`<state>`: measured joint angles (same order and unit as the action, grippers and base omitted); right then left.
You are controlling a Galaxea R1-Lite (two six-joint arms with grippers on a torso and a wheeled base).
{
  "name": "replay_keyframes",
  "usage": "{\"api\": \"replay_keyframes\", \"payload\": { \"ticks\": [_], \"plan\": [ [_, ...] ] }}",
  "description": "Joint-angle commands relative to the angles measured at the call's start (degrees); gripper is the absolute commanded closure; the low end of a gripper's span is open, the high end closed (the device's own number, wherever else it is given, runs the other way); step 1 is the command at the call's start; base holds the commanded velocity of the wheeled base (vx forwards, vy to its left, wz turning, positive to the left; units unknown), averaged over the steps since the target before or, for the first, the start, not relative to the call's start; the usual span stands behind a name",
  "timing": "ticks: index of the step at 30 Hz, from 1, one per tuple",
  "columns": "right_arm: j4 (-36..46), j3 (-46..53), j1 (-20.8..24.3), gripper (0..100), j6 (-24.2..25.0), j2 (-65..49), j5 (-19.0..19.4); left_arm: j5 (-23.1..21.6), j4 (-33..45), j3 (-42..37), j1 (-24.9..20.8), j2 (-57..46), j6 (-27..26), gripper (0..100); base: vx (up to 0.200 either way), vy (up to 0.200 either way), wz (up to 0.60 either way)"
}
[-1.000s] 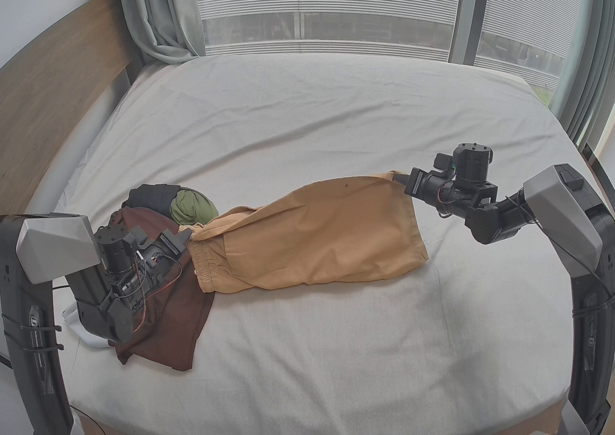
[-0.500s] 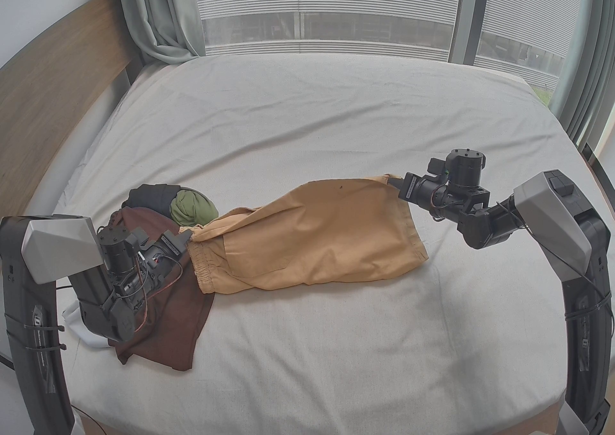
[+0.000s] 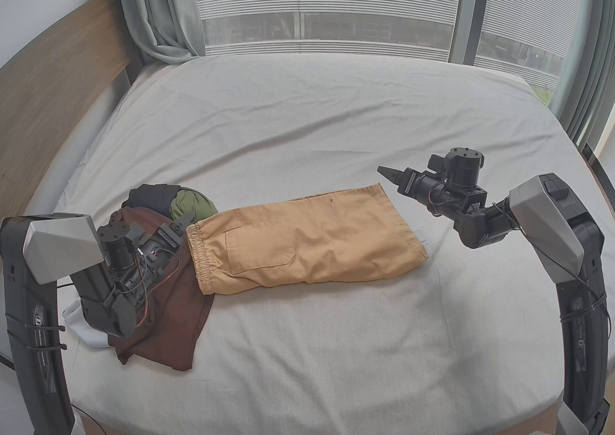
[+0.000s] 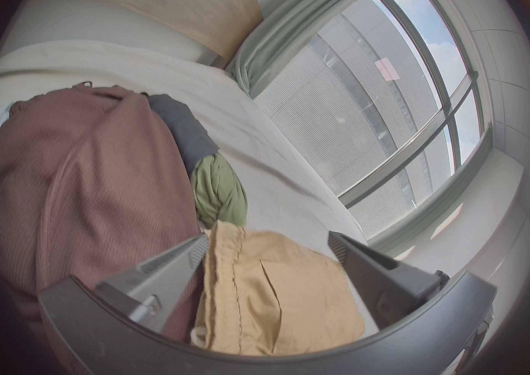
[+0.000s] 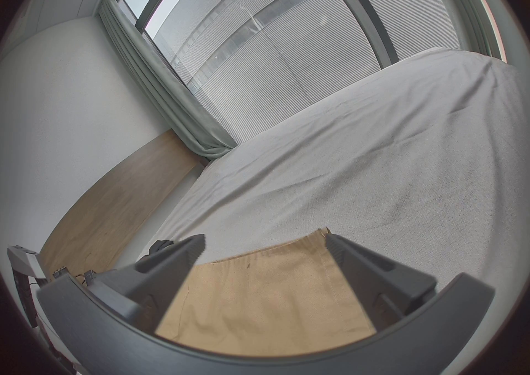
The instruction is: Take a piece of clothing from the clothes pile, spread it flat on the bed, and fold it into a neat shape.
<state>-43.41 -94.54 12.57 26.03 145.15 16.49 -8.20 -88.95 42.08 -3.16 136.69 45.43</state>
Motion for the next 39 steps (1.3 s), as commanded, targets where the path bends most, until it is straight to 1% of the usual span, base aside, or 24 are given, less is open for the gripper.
{"api": "replay_keyframes", "payload": {
  "ticks": [1, 6, 8, 11, 12, 13, 20, 21, 22, 24, 27, 28, 29, 31, 34, 39],
  "plan": [
    [-0.8, 0.6, 0.3, 0, 1.0, 0.3, -0.5, 1.2, 0.0, 1.2, -0.1, -1.0, 0.2, 0, 0.000, 0.000, 0.00],
    [-1.1, 6.4, 1.0, 0, 1.5, -4.3, -0.5, 1.1, 0.0, -0.3, -0.5, -2.6, 0.4, 0, 0.000, 0.000, 0.00],
    [-1.6, 11.1, 1.2, 0, 1.6, -7.8, -0.6, 0.7, 0.0, -1.8, -0.6, -4.3, 0.4, 0, 0.000, 0.000, 0.00],
    [-4.1, 16.8, 1.2, 0, 1.4, -11.0, -0.5, 0.6, 0.0, -3.0, -1.1, -6.0, 0.4, 0, 0.000, 0.000, 0.00],
    [-4.5, 17.3, 1.3, 0, 1.4, -11.4, -0.5, 0.6, 0.0, -3.1, -1.1, -6.2, 0.4, 0, 0.000, 0.000, 0.00],
    [-6.3, 21.1, 1.2, 0, 1.4, -13.4, -0.4, 0.5, 0.0, -3.8, -1.8, -7.1, 0.4, 0, 0.000, 0.000, 0.00],
    [-12.0, 35.7, 1.1, 0, 1.6, -20.0, 1.1, -0.7, 0.0, -5.9, -3.7, -8.8, 0.0, 0, 0.000, 0.000, 0.00],
    [-12.0, 35.7, 1.1, 0, 1.6, -20.0, 1.1, -0.7, 0.0, -5.9, -3.7, -8.8, 0.0, 0, 0.000, 0.000, 0.00],
    [-15.7, 41.1, 1.1, 0, 0.2, -20.8, 2.0, -0.7, -0.1, -6.5, -4.5, -9.5, 0.0, 0, 0.000, 0.000, 0.00],
    [-20.6, 45.2, 1.1, 0, -1.2, -20.8, 3.5, -0.8, -0.1, -7.1, -5.1, -10.7, 0.0, 0, 0.000, 0.000, 0.00],
    [-27.2, 50.8, 1.1, 0, -1.2, -20.4, 5.6, -1.6, -0.1, -8.1, -6.0, -12.2, 0.0, 0, 0.000, 0.000, 0.00],
    [-28.5, 52.3, 1.2, 0, -1.2, -20.3, 5.7, -1.6, 0.0, -8.4, -6.2, -12.4, 0.0, 0, 0.000, 0.000, 0.00],
    [-28.7, 52.5, 1.2, 0, -1.2, -20.3, 5.7, -1.7, 0.0, -8.5, -6.2, -12.5, 0.0, 0, 0.000, 0.000, 0.00],
    [-31.6, 56.6, 1.3, 0, -1.2, -19.5, 6.4, -2.3, 0.0, -9.4, -6.4, -12.7, -0.3, 0, 0.000, 0.000, 0.00],
    [-33.8, 57.0, 1.1, 0, -1.2, -15.9, 6.8, -2.6, 0.0, -9.9, -6.3, -12.1, -1.6, 0, 0.000, 0.000, 0.00],
    [-33.3, 57.1, 1.3, 0, -1.2, -14.7, 6.8, -2.8, 0.0, -10.9, -6.3, -11.7, -4.7, 0, 0.000, 0.000, 0.00]
  ]
}}
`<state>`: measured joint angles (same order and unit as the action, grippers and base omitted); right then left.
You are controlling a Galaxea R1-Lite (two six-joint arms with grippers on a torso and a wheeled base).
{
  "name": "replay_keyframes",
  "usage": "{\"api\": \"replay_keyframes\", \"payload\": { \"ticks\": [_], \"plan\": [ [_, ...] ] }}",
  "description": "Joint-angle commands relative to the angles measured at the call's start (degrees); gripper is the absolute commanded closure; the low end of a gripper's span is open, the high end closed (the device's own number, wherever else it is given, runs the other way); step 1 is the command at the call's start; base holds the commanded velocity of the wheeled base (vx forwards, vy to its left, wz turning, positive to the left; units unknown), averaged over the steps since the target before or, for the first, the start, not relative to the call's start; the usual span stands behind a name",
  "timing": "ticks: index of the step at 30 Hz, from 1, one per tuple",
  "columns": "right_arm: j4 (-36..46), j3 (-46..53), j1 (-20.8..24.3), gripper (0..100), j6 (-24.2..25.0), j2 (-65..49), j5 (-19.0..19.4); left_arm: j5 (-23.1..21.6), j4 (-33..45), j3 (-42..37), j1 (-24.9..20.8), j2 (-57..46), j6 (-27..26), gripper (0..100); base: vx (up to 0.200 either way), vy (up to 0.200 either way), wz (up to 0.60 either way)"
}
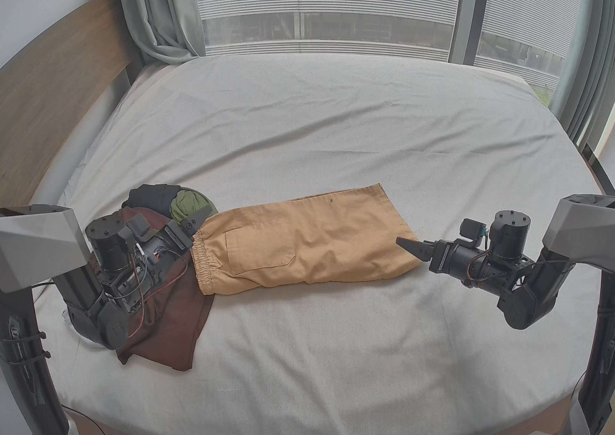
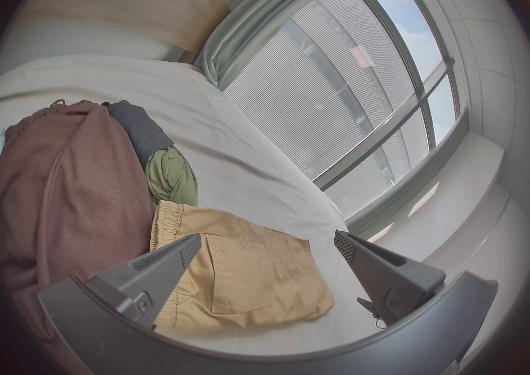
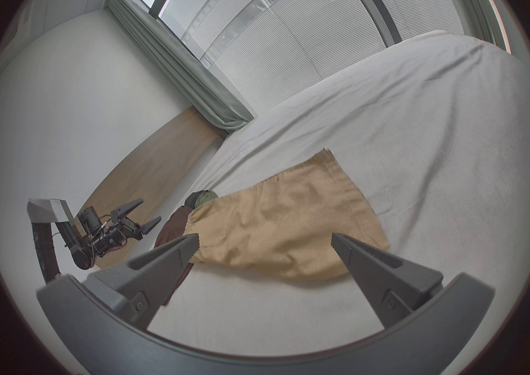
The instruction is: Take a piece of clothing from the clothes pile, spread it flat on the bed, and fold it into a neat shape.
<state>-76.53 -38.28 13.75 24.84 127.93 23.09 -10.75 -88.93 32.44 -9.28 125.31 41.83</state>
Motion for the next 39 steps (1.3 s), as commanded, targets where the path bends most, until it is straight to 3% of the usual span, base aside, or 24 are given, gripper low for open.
{"api": "replay_keyframes", "payload": {
  "ticks": [1, 12, 21, 35, 39],
  "plan": [
    [-0.1, 0.7, 0.0, 0, -0.1, 2.5, 0.2, -0.1, 0.0, -1.3, -0.2, -0.2, -1.3, 0, 0.000, 0.000, 0.00],
    [0.2, -2.2, 0.0, 0, 0.6, 8.9, 0.0, 0.0, -0.1, -2.1, -0.3, 1.0, -4.3, 0, 0.000, 0.000, 0.00],
    [0.2, -5.4, 0.5, 0, 5.8, 12.4, -0.1, 0.0, -0.1, -2.0, -0.3, 2.9, -4.5, 0, 0.000, 0.000, 0.00],
    [0.3, -8.6, 0.2, 0, 6.1, 16.8, -0.1, 0.0, -0.1, -1.8, 0.0, 2.7, -4.6, 0, 0.000, 0.000, 0.00],
    [0.3, -12.1, 0.4, 0, 9.3, 18.8, -1.6, 0.0, -0.1, -1.7, 0.0, 2.8, -4.6, 0, 0.000, 0.000, 0.00]
  ]
}}
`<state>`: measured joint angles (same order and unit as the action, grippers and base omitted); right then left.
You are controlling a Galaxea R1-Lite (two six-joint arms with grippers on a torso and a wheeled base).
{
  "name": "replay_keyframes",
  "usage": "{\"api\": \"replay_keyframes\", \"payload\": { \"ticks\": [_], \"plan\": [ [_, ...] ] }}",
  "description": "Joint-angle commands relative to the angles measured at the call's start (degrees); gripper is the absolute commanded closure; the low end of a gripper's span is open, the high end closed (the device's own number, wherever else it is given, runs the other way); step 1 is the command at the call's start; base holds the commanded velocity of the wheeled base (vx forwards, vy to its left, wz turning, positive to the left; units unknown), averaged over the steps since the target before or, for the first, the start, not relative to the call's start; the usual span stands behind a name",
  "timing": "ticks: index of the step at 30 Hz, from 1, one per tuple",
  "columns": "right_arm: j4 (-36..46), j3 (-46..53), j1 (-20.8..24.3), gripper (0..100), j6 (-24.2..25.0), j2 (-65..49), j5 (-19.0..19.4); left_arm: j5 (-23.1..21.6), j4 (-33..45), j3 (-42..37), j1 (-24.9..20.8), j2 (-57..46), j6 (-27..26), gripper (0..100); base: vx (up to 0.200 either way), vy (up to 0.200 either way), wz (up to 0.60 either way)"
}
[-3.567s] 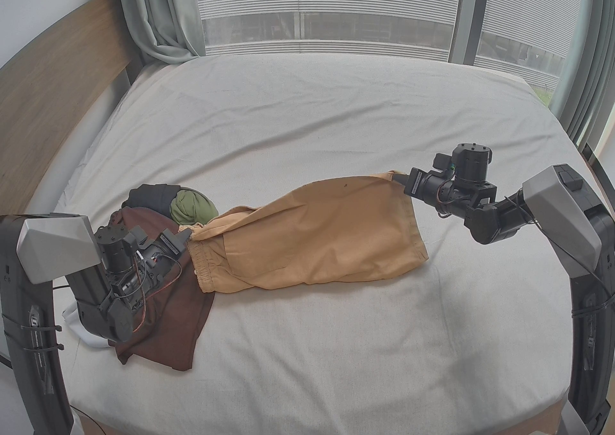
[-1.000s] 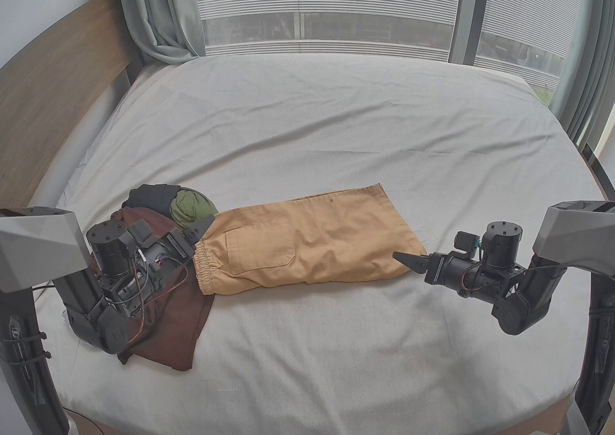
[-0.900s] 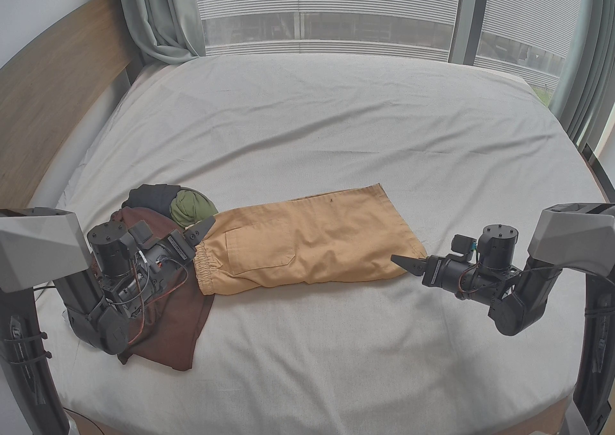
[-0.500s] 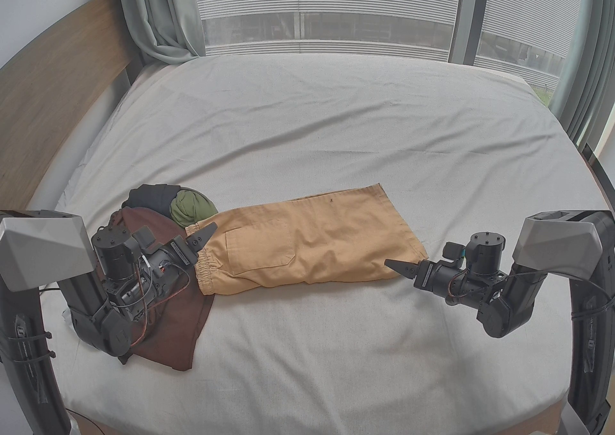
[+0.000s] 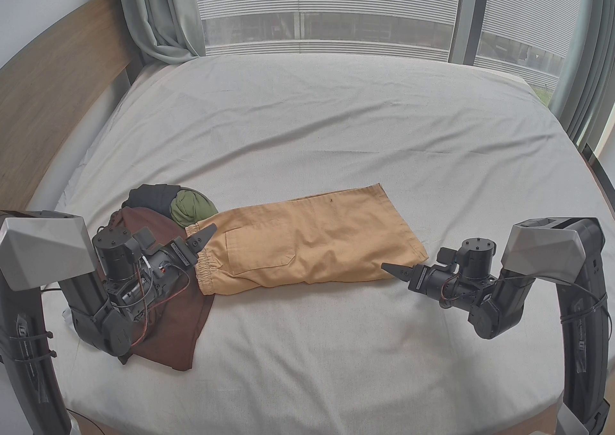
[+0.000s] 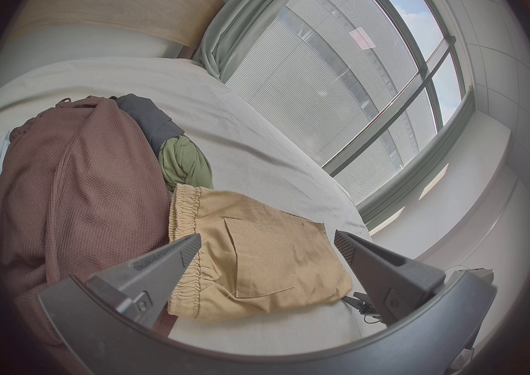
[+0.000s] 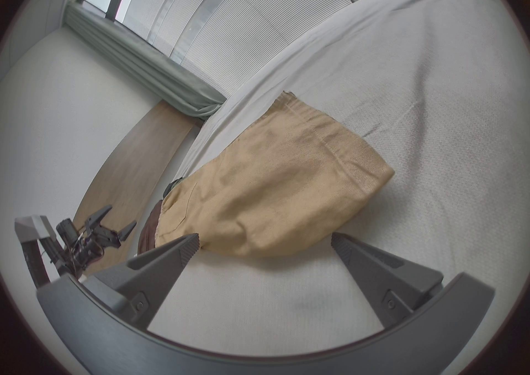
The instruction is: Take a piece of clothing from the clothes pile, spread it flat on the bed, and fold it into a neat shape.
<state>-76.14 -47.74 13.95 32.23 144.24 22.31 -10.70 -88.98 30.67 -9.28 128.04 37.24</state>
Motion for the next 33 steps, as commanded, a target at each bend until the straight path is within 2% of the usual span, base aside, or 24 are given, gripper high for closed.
{"api": "replay_keyframes", "payload": {
  "ticks": [1, 5, 15, 24, 25, 33],
  "plan": [
    [-0.1, -3.3, 0.4, 0, 3.3, 2.7, -0.9, 0.0, -0.1, 0.1, 0.0, 0.1, 0.0, 0, 0.000, 0.000, 0.00],
    [-0.1, -7.0, 1.1, 0, 8.3, 4.1, -1.1, 0.0, -0.1, 0.1, 0.0, 0.1, 0.0, 0, 0.000, 0.000, 0.00],
    [-0.1, -15.2, 2.8, 0, 8.6, 10.0, -6.3, 0.0, -0.1, 0.3, 0.1, 0.2, 0.0, 0, 0.000, 0.000, 0.00],
    [-0.2, -16.9, 2.9, 0, 10.1, 10.4, -8.3, 0.0, -0.1, 0.3, 0.0, 0.3, 0.0, 0, 0.000, 0.000, 0.00],
    [-0.3, -16.9, 2.9, 100, 10.1, 10.5, -8.3, 0.0, -0.1, 0.3, 0.0, 0.3, 0.0, 0, 0.000, 0.000, 0.00],
    [-0.8, -16.6, 2.9, 100, 10.1, 10.5, -8.4, 0.0, -0.1, 0.3, 0.0, 0.4, 0.1, 0, 0.000, 0.000, 0.00]
  ]
}}
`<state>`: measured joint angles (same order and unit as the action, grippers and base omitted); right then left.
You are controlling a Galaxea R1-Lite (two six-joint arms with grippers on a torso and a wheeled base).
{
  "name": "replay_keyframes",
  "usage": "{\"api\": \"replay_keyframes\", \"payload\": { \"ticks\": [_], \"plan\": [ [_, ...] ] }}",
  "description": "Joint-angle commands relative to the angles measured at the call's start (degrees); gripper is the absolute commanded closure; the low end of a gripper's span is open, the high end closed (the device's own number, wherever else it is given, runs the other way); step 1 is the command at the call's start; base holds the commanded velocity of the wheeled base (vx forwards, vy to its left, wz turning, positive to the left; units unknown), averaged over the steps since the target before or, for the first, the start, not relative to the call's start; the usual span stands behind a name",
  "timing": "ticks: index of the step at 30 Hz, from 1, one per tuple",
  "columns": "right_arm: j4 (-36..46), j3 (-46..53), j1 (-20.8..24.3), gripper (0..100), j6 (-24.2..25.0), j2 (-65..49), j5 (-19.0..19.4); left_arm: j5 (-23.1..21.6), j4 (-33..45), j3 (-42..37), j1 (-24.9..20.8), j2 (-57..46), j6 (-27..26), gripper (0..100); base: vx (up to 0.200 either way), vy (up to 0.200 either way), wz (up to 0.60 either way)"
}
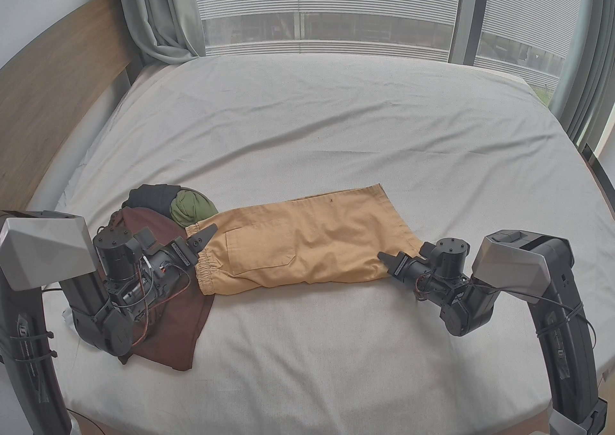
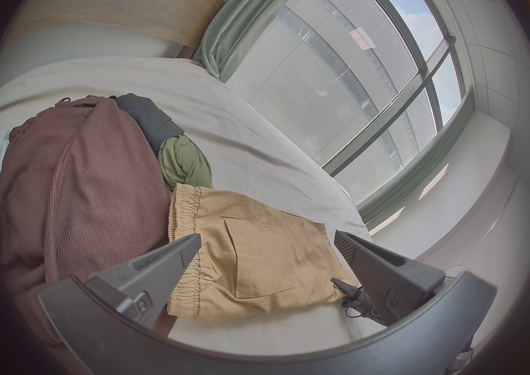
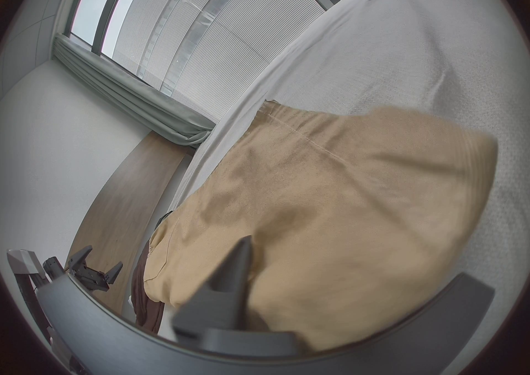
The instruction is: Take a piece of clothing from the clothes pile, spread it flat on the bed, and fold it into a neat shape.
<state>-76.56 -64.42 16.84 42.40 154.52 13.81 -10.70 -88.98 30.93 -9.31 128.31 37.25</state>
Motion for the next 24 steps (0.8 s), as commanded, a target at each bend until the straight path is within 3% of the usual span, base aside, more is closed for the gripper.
{"api": "replay_keyframes", "payload": {
  "ticks": [1, 12, 18, 24],
  "plan": [
    [-0.5, 0.2, 0.1, 100, 0.0, 0.3, 0.1, 0.0, -0.1, 0.0, 0.0, 0.1, 0.1, 0, 0.000, 0.000, 0.00],
    [-0.3, 7.7, -0.2, 100, -1.6, -6.7, 0.1, 0.0, -0.1, -0.3, 0.1, 0.0, 0.1, 0, 0.000, 0.000, 0.00],
    [-0.3, 17.0, -0.4, 100, -7.5, -10.1, 0.1, -0.2, -0.1, -0.3, 0.1, 0.3, 0.2, 0, 0.000, 0.000, 0.00],
    [-0.7, 26.3, -1.0, 100, -9.8, -14.3, 0.0, -0.3, 0.0, -0.6, -0.2, 0.5, 0.2, 0, 0.000, 0.000, 0.00]
  ]
}}
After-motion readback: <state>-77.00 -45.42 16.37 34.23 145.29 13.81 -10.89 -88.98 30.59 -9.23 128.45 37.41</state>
